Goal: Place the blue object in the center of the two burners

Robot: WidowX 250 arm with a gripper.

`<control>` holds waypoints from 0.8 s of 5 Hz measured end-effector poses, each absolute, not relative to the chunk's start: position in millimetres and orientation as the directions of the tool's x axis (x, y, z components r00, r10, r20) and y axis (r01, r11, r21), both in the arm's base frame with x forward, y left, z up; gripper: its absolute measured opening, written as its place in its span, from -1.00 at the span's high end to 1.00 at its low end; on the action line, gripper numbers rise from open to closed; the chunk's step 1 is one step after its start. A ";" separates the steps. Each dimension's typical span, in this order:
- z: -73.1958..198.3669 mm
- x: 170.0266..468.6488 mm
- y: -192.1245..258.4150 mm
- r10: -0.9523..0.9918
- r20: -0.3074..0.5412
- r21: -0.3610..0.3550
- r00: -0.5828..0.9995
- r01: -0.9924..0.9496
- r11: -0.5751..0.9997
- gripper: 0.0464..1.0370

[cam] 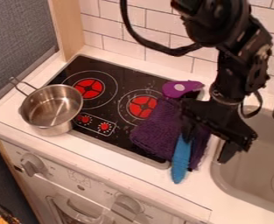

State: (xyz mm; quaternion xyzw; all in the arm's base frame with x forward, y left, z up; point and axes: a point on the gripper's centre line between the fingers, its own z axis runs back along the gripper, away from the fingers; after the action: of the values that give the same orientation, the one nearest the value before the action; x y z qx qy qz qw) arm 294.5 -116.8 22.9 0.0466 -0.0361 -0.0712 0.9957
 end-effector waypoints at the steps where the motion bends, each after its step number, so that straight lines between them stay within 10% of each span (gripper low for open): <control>1: 23.2 286.3 -114.0 -0.156 0.069 0.110 0.985 0.148 0.983 -0.93; 4: 48.3 275.4 -113.8 -0.163 0.167 0.099 0.972 0.148 0.984 -0.93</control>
State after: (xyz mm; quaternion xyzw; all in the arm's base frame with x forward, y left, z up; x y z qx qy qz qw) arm 275.4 -113.8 48.3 0.0430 -0.0874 -0.0783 0.9922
